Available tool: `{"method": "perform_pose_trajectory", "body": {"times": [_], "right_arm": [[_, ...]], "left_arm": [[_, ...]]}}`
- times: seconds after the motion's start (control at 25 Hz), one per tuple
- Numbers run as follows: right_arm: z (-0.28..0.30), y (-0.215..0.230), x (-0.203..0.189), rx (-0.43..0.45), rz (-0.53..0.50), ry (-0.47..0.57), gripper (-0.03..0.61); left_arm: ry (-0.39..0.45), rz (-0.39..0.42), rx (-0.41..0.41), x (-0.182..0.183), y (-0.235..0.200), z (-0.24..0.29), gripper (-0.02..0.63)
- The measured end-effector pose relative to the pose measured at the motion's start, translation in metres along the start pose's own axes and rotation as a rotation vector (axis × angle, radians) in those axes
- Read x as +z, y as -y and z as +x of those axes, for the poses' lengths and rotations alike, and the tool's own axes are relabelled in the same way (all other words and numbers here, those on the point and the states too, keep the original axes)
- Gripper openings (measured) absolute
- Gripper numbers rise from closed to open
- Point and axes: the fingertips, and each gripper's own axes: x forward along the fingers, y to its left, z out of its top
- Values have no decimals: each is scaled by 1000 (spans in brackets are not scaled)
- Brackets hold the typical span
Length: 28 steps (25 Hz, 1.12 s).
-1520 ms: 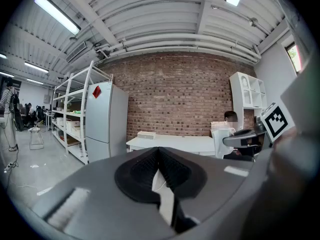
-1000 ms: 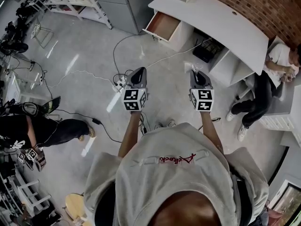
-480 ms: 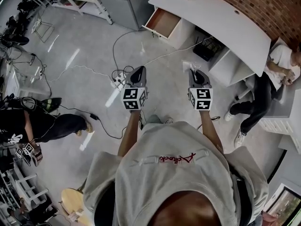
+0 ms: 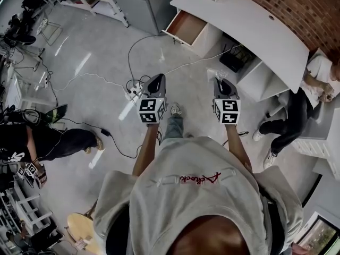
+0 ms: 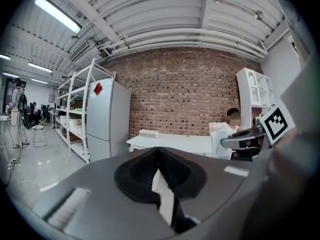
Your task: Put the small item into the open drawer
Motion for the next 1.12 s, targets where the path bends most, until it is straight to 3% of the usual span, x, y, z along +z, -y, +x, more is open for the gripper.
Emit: {"method": "perform_pose_trajectory", "body": {"times": [0.36, 1.12], "right_arm": [[68, 15, 18, -9, -17, -7, 29], [262, 13, 111, -7, -61, 1, 29]], "left_arm": [[6, -14, -15, 7, -39, 62, 9], [30, -52, -6, 58, -195, 193, 9]]}}
